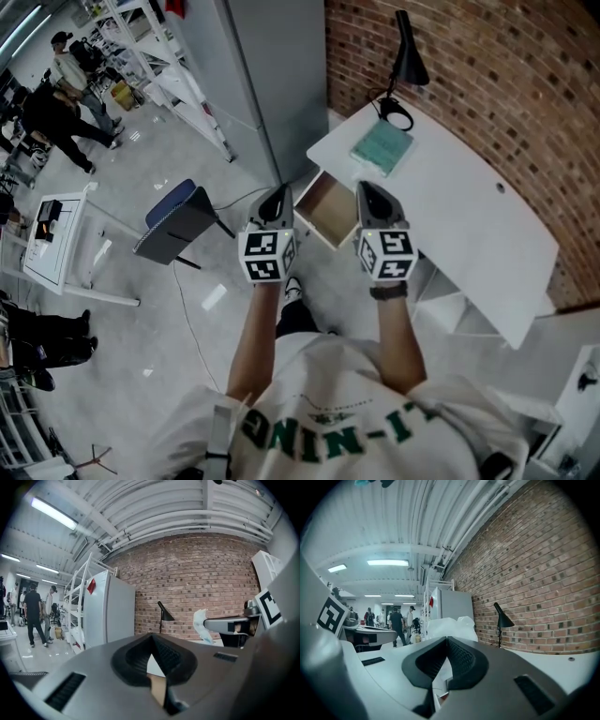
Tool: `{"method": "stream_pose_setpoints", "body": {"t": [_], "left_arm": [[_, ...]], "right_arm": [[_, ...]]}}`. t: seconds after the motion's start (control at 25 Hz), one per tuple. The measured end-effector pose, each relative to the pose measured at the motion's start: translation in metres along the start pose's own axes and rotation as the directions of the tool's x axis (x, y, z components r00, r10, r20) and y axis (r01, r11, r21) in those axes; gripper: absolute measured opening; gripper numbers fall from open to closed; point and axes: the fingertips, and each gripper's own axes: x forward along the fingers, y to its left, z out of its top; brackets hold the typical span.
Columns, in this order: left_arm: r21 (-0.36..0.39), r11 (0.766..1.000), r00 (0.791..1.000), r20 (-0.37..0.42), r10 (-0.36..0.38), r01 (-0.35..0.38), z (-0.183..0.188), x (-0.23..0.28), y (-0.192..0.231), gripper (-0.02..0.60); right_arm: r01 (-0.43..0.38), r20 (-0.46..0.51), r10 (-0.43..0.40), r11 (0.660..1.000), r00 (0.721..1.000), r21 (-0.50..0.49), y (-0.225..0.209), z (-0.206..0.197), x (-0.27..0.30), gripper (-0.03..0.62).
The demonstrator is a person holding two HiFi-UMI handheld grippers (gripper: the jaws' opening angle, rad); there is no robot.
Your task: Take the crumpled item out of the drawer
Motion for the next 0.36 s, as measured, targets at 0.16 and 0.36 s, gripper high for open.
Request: {"method": "stream_pose_setpoints", "body": {"t": [0.16, 0.36], "left_arm": [[0.005, 1.000, 0.999, 0.022, 0.025, -0.025, 0.007, 0.001, 0.006, -0.005], [0.013, 0.999, 0.998, 0.051, 0.043, -0.043, 0.019, 0.006, 0.005, -0.005]], "right_arm": [[0.002, 0.023, -0.002, 1.000, 1.000, 0.010, -0.003, 0.003, 0.005, 0.008], [0.008, 0.037, -0.008, 1.000, 0.999, 0.005, -0.015, 0.013, 0.009, 0.008]]}}
